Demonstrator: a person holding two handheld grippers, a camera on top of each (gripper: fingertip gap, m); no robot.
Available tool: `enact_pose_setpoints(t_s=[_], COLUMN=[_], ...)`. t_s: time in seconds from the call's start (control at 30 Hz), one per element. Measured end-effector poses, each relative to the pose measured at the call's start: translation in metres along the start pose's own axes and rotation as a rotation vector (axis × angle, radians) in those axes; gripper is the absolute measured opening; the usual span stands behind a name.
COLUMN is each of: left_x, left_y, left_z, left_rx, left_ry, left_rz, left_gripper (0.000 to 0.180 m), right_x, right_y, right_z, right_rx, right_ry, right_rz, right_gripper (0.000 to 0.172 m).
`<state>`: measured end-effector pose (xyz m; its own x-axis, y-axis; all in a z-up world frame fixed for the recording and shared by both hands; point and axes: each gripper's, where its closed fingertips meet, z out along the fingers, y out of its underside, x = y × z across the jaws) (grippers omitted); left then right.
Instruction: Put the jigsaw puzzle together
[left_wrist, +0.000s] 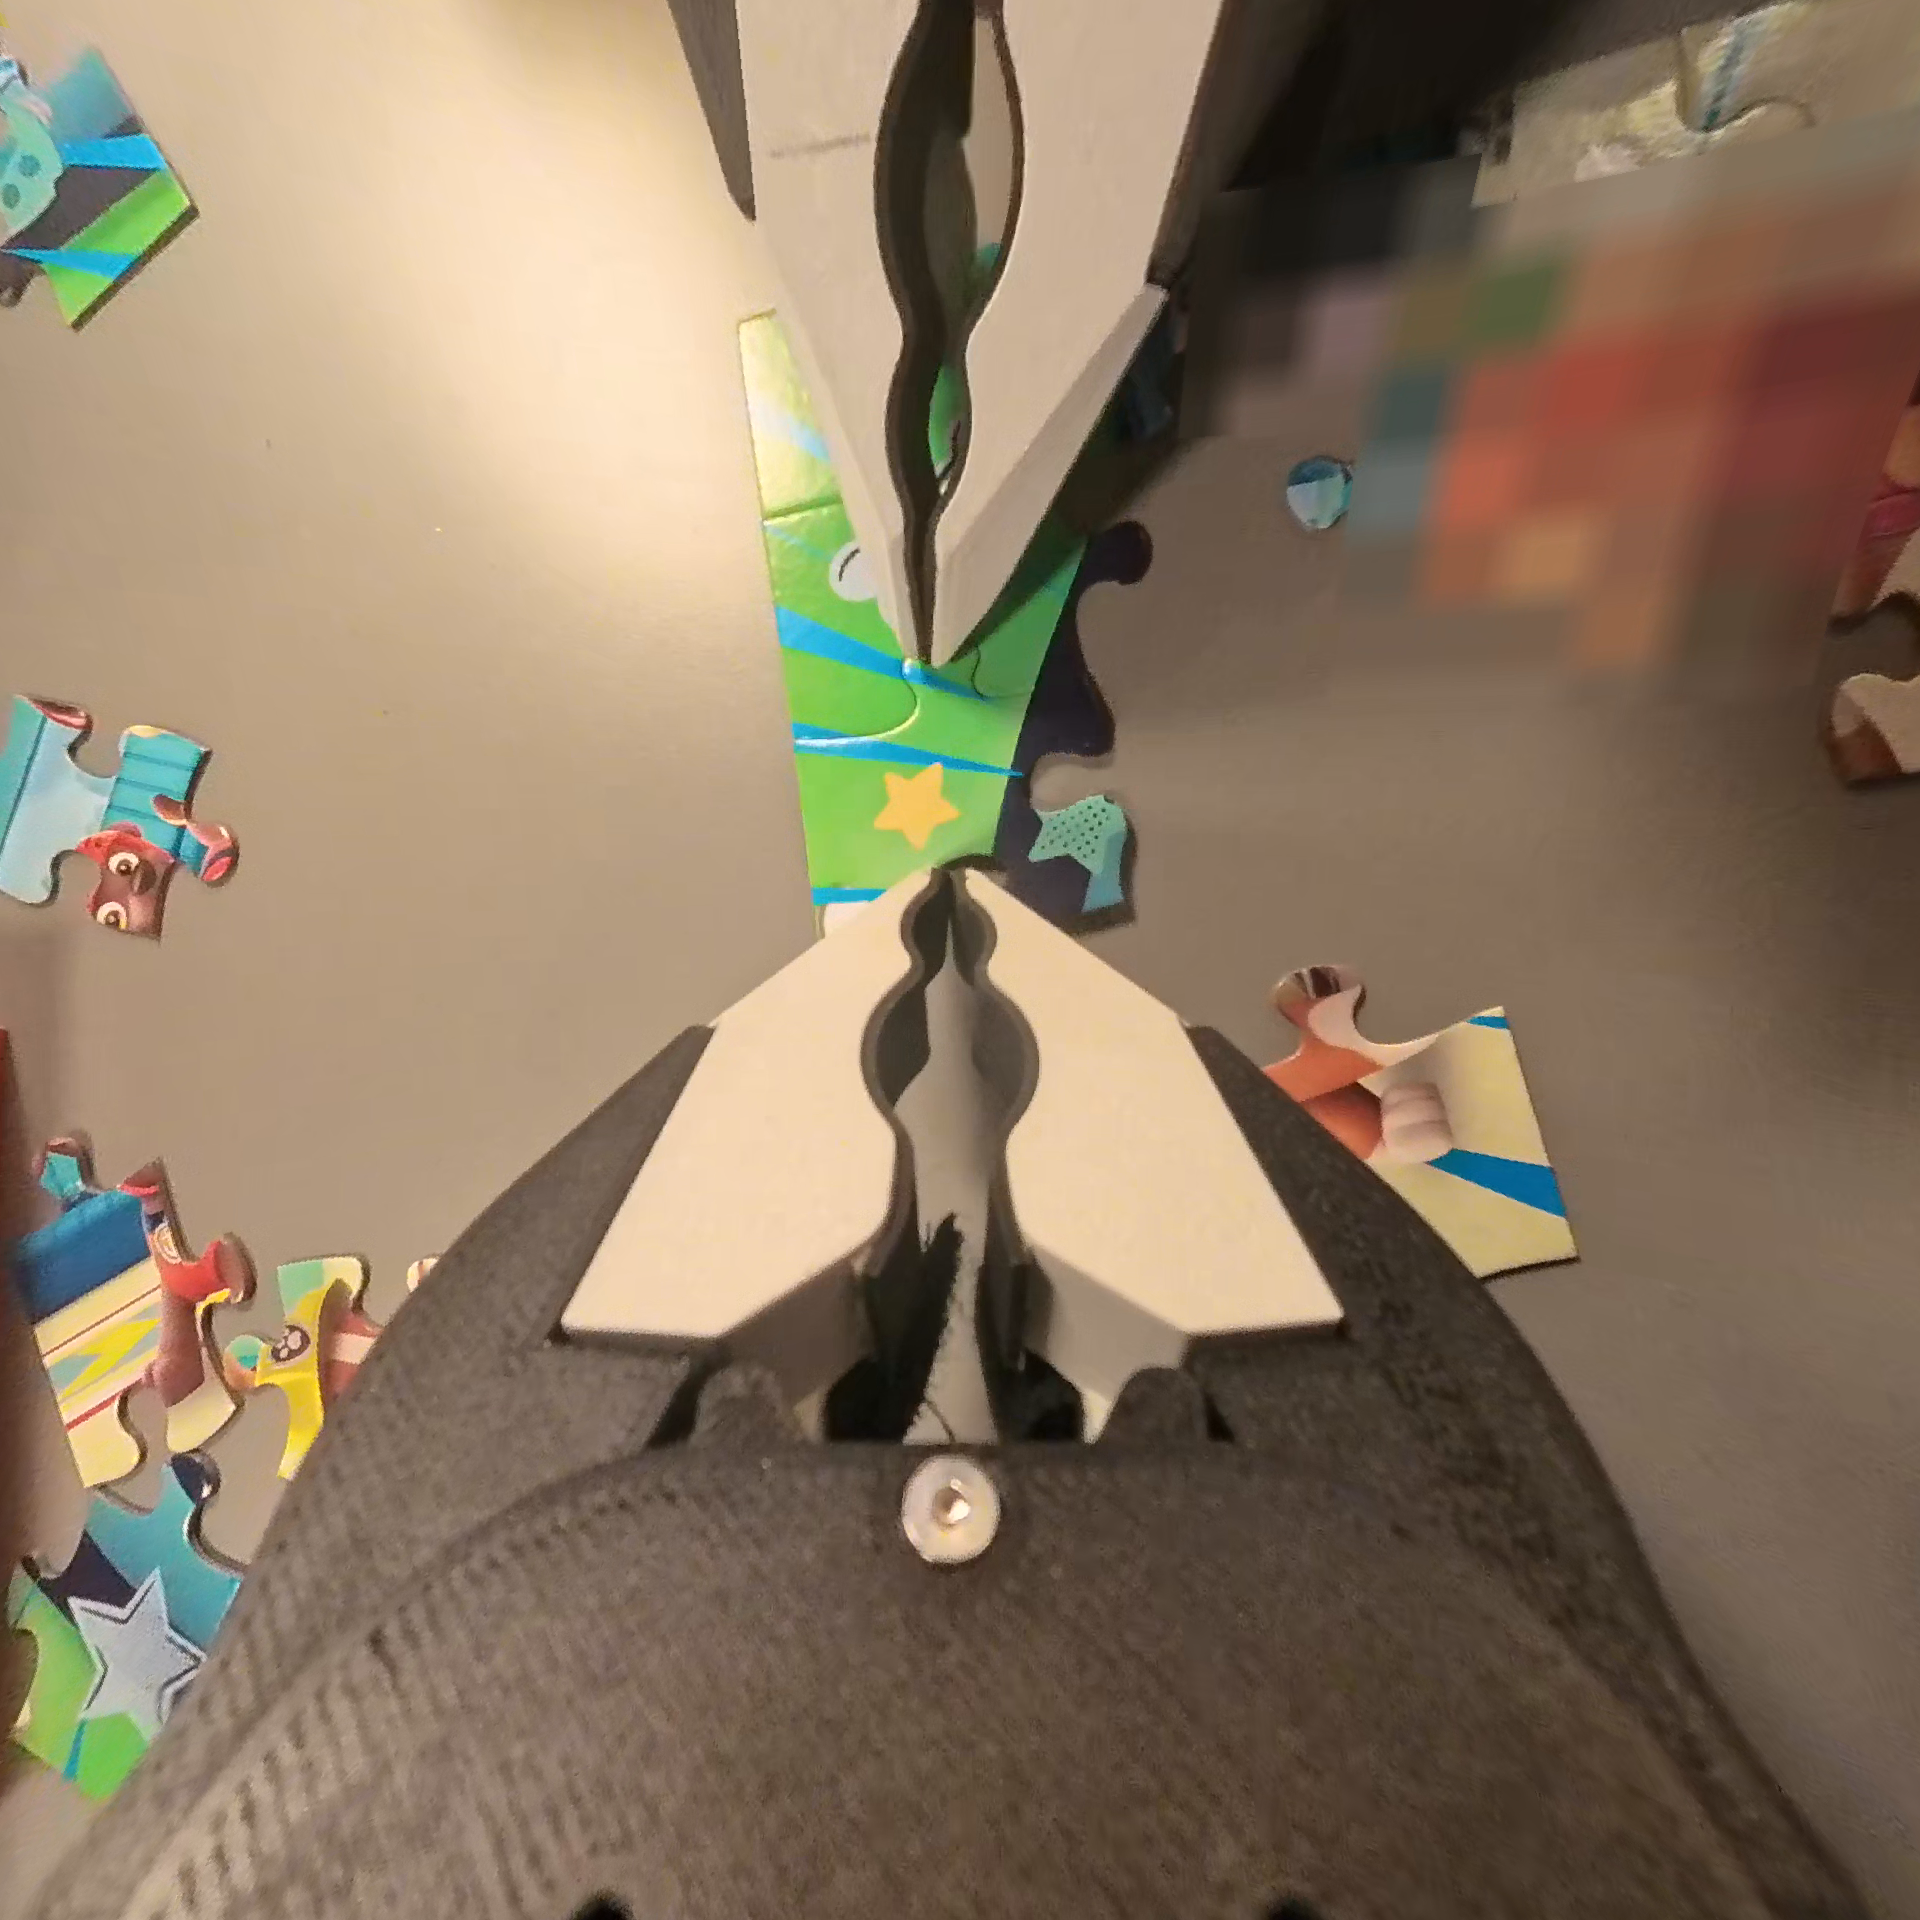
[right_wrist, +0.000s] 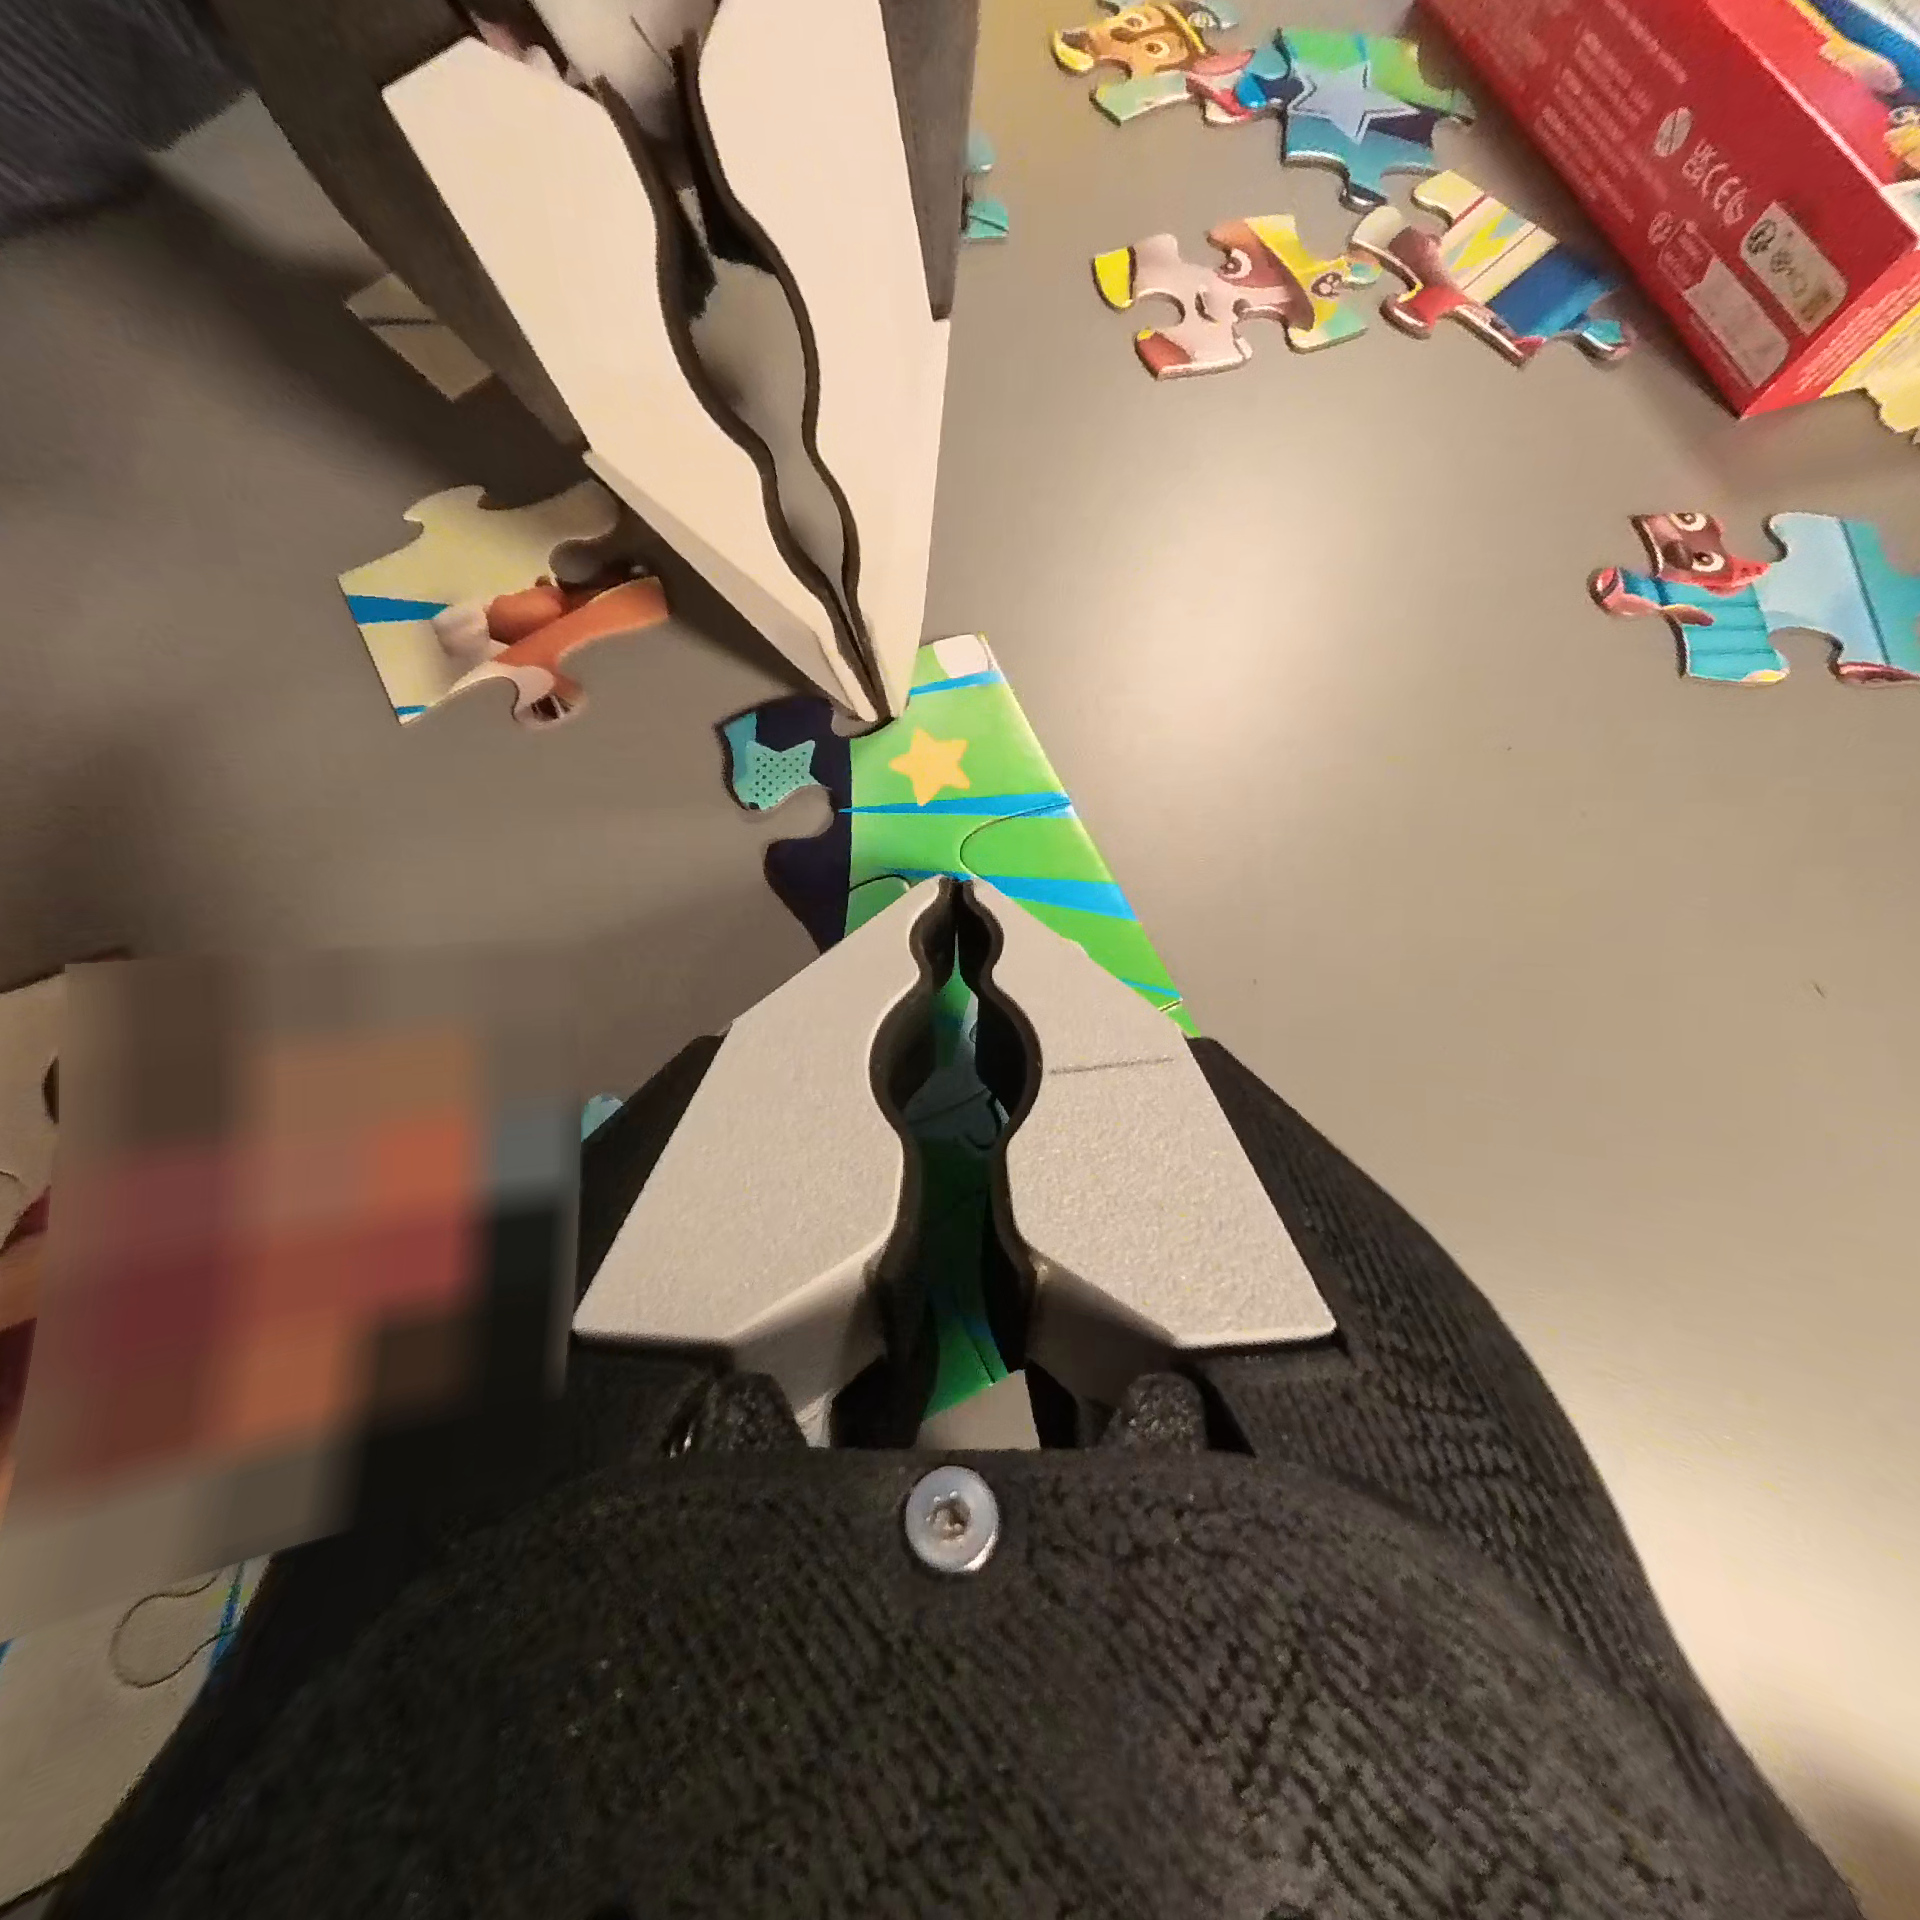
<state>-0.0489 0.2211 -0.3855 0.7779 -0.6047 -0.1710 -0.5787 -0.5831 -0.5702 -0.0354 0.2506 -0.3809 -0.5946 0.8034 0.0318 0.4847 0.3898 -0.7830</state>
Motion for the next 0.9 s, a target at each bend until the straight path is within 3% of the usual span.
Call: enact_pose_setpoints(t_s=[0.27,0.37,0.6,0.9], left_x=[-0.001,-0.01,-0.067,-0.092], left_y=[0.0,-0.004,-0.017,-0.016], left_z=[-0.001,-0.013,-0.058,-0.087], left_rx=[0.01,0.082,0.318,0.422], left_ry=[-0.004,-0.037,-0.361,-0.535], left_rz=[-0.002,-0.032,-0.115,-0.179], left_gripper=[0.0,0.0,0.0,0.0], right_x=[0.001,0.009,-0.001,0.004], right_y=[-0.002,-0.02,0.004,0.008], right_z=[-0.002,-0.018,-0.011,-0.01], right_rx=[0.012,0.147,0.022,0.002], right_ry=[0.02,0.046,-0.036,-0.011], right_rz=[-0.025,0.003,-0.012,0.002], right_gripper=[0.0,0.0,0.0,0.0])
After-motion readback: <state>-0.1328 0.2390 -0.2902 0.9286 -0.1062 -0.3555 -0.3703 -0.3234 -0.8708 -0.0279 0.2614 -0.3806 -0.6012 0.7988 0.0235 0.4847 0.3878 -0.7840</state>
